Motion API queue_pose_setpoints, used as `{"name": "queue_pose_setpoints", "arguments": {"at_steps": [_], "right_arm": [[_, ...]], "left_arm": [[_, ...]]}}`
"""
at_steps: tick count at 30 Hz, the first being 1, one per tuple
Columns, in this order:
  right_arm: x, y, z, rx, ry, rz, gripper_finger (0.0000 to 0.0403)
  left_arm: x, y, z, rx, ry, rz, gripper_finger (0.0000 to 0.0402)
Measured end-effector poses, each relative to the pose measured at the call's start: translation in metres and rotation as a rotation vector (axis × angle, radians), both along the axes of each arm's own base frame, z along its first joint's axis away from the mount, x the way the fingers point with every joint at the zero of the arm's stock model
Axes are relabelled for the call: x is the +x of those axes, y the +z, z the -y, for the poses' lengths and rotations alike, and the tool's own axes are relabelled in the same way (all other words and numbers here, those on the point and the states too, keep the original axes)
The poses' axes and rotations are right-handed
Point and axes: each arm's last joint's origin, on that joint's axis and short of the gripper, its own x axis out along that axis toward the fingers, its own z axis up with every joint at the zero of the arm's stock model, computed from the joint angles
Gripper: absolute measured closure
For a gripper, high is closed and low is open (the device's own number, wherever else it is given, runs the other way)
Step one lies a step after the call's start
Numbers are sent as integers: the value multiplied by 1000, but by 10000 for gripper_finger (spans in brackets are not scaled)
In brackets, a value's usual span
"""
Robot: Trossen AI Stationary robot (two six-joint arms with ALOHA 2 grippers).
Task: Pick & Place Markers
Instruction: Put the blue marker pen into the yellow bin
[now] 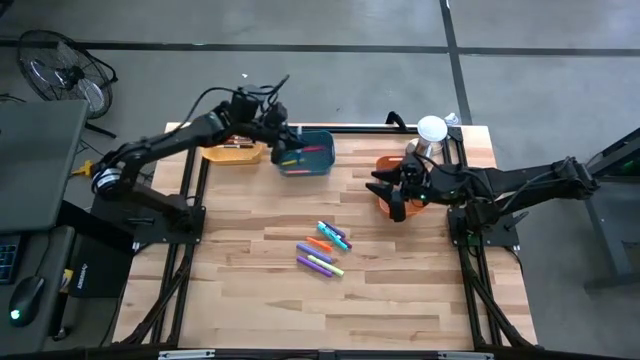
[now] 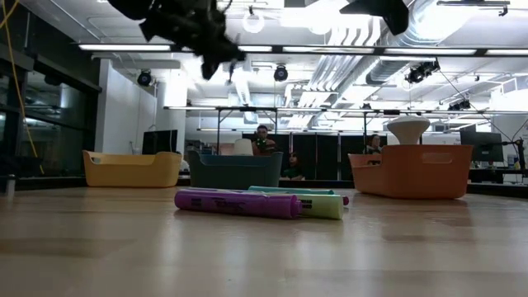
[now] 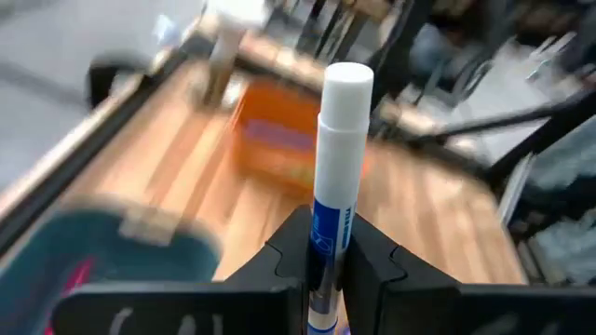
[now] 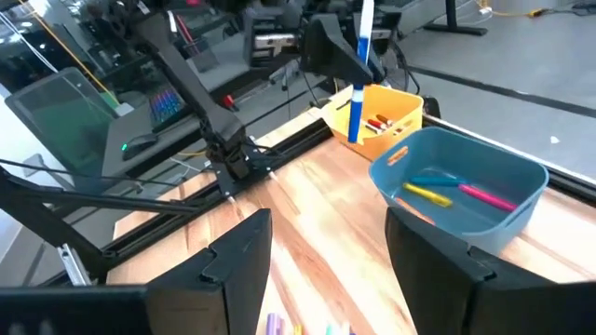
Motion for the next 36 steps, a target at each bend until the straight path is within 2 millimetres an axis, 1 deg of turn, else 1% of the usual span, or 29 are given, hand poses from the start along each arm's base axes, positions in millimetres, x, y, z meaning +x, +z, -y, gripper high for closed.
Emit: {"name": "queue_pose_setpoints", "arguments": {"at_steps": [2, 5, 8, 12, 18, 22, 26, 31, 36], "right_arm": [[0, -1, 0, 6, -3, -11, 203], [0, -2, 0, 5, -10, -17, 203], [-1, -2, 1, 2, -22, -16, 203], [-1, -2, 1, -5, -47, -19, 203], [-1, -3, 1, -8, -49, -32, 203], [-1, -4, 1, -8, -49, -35, 203], [-1, -4, 2, -10, -56, -36, 203], [-1, -4, 2, -12, -66, -35, 203], [-1, -4, 2, -5, -75, -31, 203]], "left_arm": [[-14, -4, -8, -3, 20, -54, 373], [-31, -5, -19, 28, 50, -104, 373], [-50, -14, -31, 28, 88, -195, 373], [-68, -21, -40, 84, 137, -301, 373], [-85, -29, -48, 198, 195, -476, 373], [-94, -32, -52, 289, 231, -605, 373], [-97, -38, -55, 387, 255, -767, 373], [-99, -53, -60, 411, 254, -975, 373], [-96, -73, -70, 418, 243, -1147, 373]]}}
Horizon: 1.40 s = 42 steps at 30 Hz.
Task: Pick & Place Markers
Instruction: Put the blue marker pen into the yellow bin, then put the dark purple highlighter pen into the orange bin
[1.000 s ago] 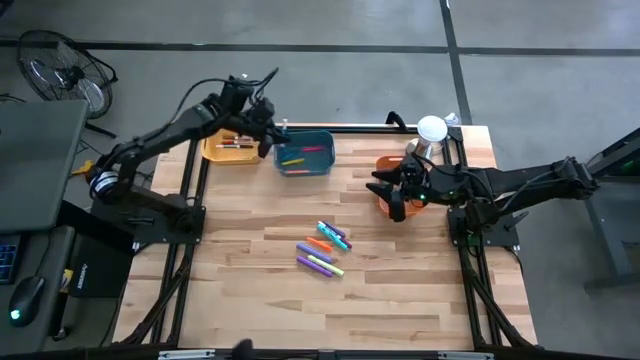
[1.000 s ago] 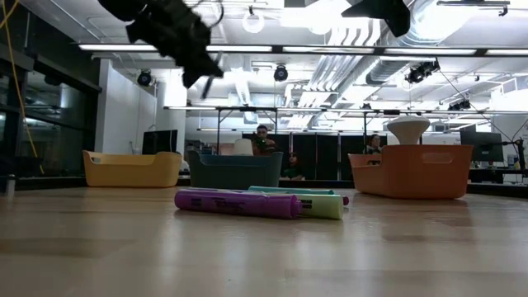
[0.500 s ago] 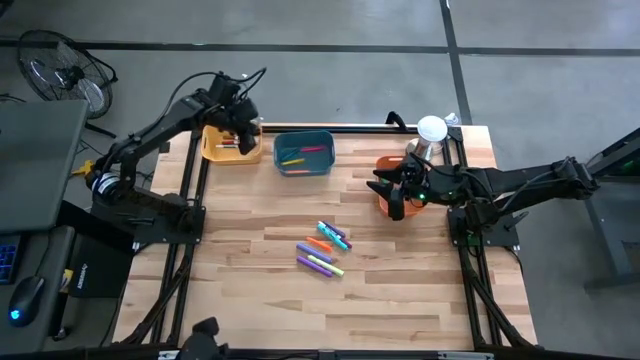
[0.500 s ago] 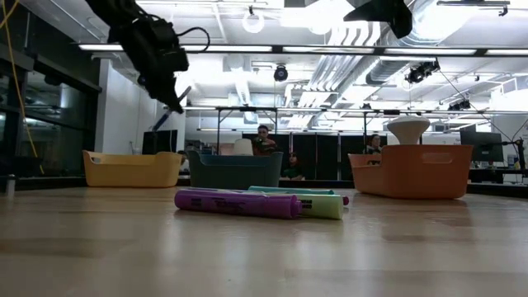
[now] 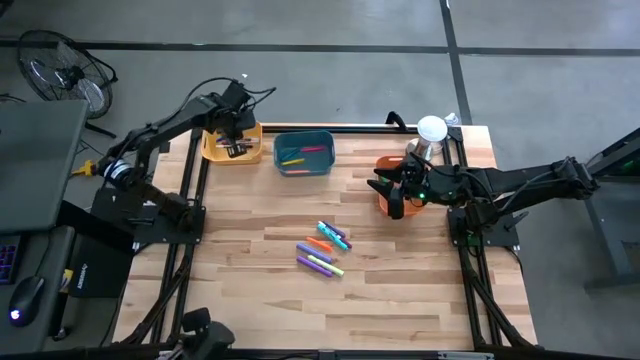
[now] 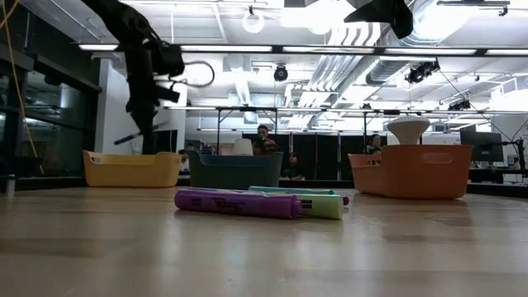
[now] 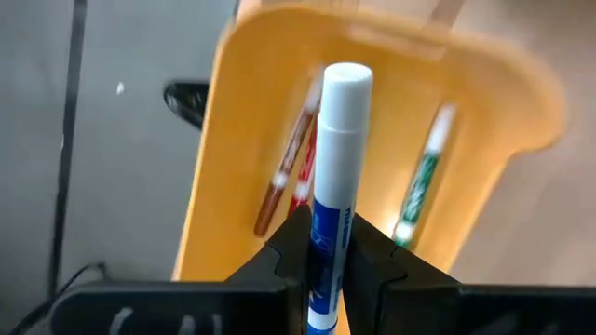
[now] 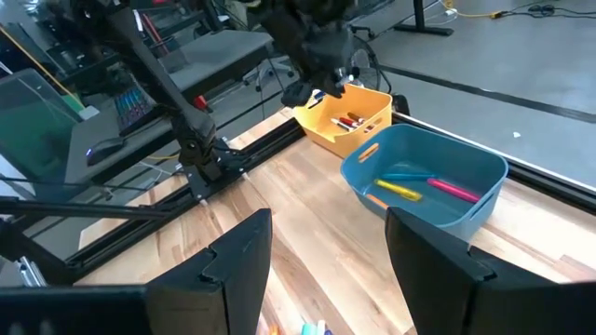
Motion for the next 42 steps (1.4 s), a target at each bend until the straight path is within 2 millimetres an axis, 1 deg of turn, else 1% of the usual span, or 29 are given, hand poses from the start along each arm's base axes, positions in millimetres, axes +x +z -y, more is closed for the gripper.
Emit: {"name": "queue_pose_setpoints", "arguments": {"at_steps": [4, 7, 13, 17, 21, 26, 32, 36, 42], "right_arm": [[0, 0, 0, 0, 0, 0, 203], [0, 0, 0, 10, -3, 4, 203], [0, 0, 0, 21, -5, 8, 203], [0, 0, 0, 24, -7, 9, 203], [0, 0, 0, 30, -9, 12, 203], [0, 0, 0, 31, -8, 12, 203], [0, 0, 0, 30, -8, 11, 203], [0, 0, 0, 32, -1, 11, 203], [0, 0, -1, 37, 15, 9, 203]], "left_arm": [[3, -18, -8, -23, -6, -129, 373], [7, -32, -14, -33, -9, -193, 373], [12, -56, -23, -97, -21, -249, 373], [14, -72, -25, -155, -25, -289, 373], [17, -81, -26, -172, -23, -316, 370], [18, -84, -27, -178, -18, -321, 339], [17, -84, -27, -180, -18, -322, 332], [23, -84, -22, -180, -39, -331, 330], [27, -68, -14, -117, -61, -314, 329]]}}
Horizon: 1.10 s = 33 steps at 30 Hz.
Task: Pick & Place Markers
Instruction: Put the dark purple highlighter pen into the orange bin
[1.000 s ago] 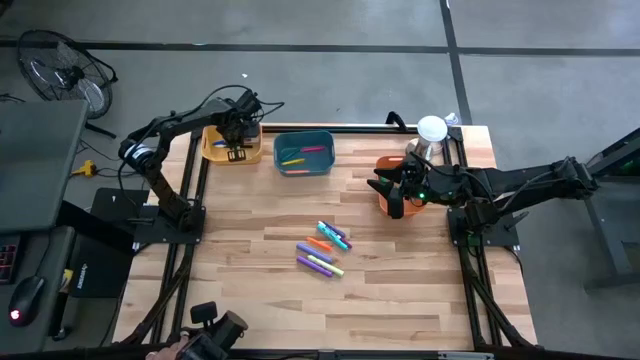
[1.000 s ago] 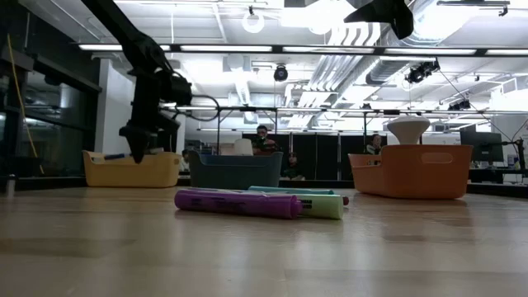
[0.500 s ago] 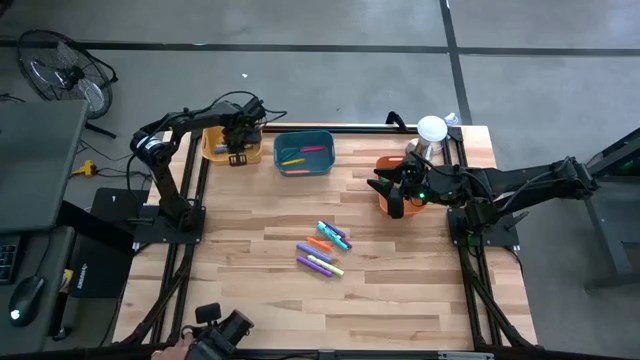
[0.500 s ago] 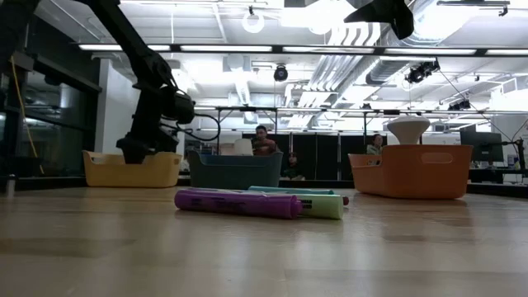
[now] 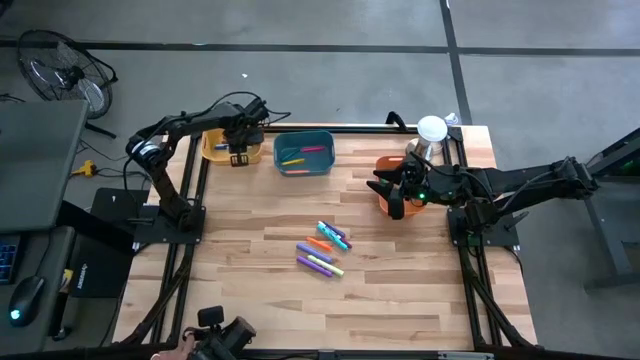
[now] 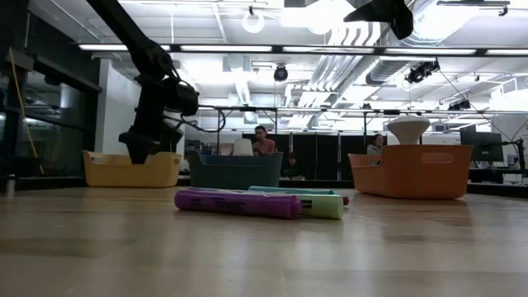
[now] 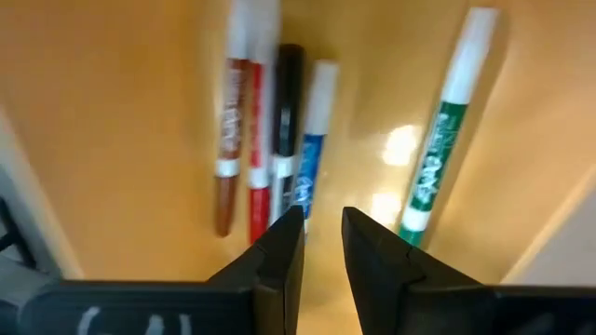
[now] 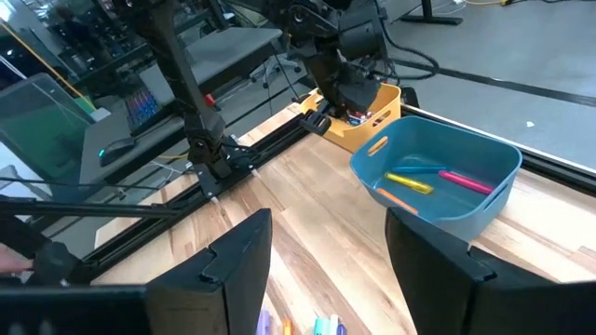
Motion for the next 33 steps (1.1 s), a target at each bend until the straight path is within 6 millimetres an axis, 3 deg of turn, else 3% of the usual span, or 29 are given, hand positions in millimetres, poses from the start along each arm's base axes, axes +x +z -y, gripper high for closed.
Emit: {"name": "queue_pose_setpoints", "arguments": {"at_steps": [7, 15, 24, 33], "right_arm": [[-1, -2, 0, -4, 0, -21, 203], [-2, -7, 0, -1, 26, -83, 203], [0, -9, -1, -5, 46, -91, 203], [12, -20, -4, 13, 102, -144, 203]], "left_arm": [[-8, 33, 10, 94, 39, 91, 328], [-17, 75, 37, 84, 97, 346, 328], [-8, 112, 85, 59, -30, 573, 328], [17, 117, 146, -127, -303, 610, 328]]}}
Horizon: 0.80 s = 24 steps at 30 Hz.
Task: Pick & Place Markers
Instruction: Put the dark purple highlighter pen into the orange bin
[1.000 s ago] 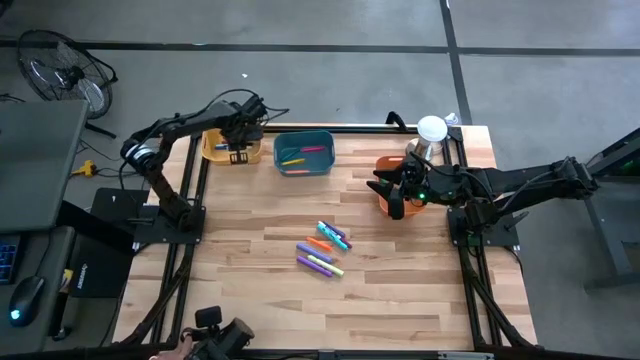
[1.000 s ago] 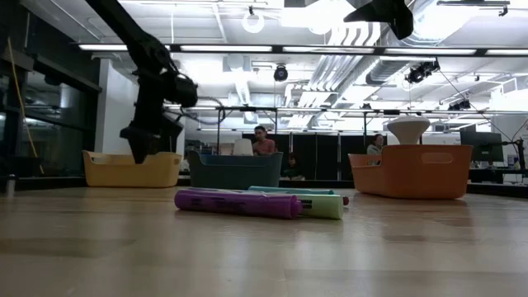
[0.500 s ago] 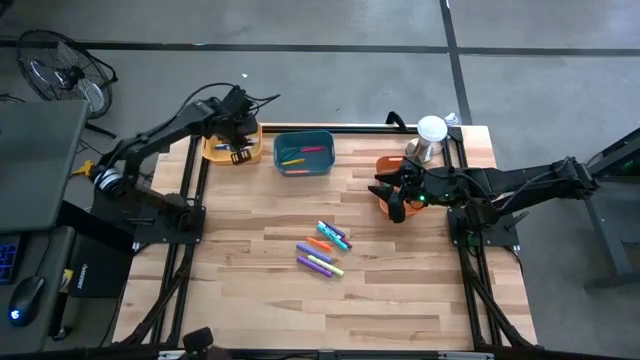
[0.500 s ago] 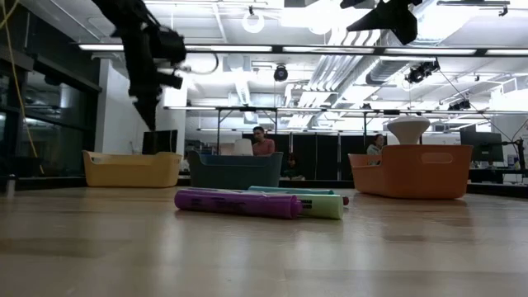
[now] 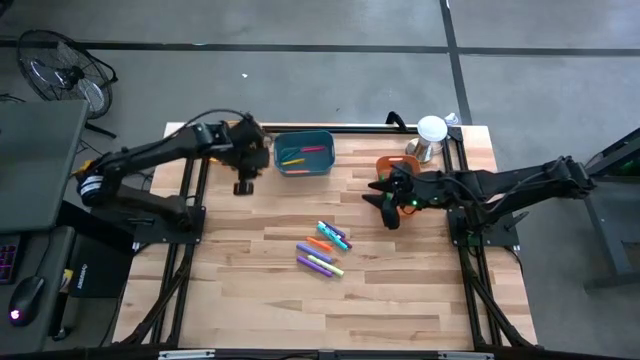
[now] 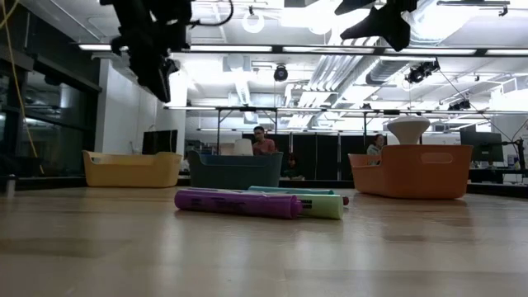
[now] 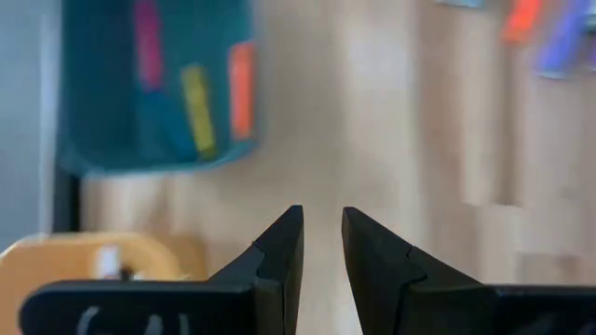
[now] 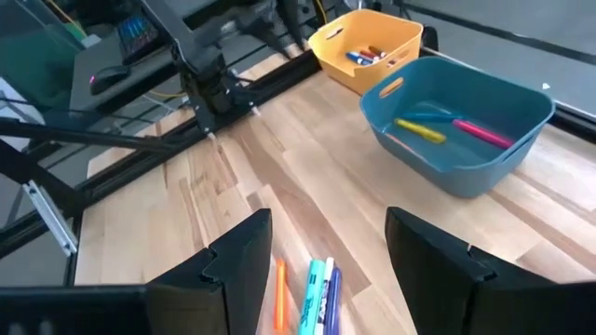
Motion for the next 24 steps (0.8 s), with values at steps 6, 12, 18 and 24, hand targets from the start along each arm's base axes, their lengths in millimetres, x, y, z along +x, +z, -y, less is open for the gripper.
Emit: {"name": "queue_pose_setpoints", "arguments": {"at_steps": [6, 12, 18, 24], "right_arm": [[1, -1, -1, 7, 16, -6, 203], [1, -1, -1, 16, 34, -7, 203], [1, -2, -2, 35, 76, -20, 203], [-2, -9, -4, 60, 120, -96, 203]], "left_arm": [[17, 0, 38, -39, -176, 27, 328], [32, 3, 75, -48, -295, 106, 328], [47, -6, 108, -54, -422, 96, 328], [68, -30, 134, -92, -493, 30, 327]]}}
